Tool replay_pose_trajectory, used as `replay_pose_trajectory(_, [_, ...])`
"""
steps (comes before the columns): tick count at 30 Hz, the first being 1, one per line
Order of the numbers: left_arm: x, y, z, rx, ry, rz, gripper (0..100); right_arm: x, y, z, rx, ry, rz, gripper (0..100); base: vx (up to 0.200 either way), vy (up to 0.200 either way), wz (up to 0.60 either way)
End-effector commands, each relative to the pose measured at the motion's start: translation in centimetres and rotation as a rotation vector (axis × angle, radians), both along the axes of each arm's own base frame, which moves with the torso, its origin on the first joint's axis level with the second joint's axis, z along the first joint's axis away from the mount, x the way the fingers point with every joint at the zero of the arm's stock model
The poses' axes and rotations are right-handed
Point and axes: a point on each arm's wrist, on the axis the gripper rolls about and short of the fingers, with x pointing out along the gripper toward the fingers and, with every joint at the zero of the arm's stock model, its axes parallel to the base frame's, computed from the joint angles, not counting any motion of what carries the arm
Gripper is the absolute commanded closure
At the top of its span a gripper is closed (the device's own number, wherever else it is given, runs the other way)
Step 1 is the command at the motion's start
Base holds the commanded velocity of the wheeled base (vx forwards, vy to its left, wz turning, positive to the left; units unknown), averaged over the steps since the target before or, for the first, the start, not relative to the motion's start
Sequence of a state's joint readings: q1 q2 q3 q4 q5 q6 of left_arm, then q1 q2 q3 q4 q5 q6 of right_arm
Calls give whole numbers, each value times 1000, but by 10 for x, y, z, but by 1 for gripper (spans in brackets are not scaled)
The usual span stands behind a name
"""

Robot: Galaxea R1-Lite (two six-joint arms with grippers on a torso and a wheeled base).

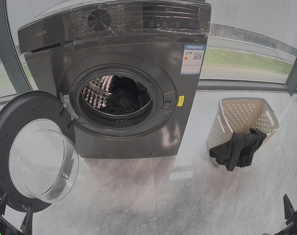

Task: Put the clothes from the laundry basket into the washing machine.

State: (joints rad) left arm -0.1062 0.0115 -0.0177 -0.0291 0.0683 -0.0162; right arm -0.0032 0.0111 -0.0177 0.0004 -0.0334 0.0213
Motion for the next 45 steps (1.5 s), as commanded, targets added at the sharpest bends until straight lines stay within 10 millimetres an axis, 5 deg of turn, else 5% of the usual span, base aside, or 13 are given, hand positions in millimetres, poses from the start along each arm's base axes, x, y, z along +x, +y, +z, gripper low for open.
replay_pose_trajectory(1, [0, -1, -9, 18, 54, -56, 0, 0, 0, -5, 0, 6, 0, 0, 0, -200, 0])
replay_pose_trajectory(23, [0, -1, -8, 5, 37, -30, 0, 0, 0, -5, 0, 6, 0, 0, 0, -200, 0])
replay_pose_trajectory(45, [0, -1, -8, -6, 37, -28, 0, 0, 0, -5, 0, 5, 0, 0, 82, -9, 0])
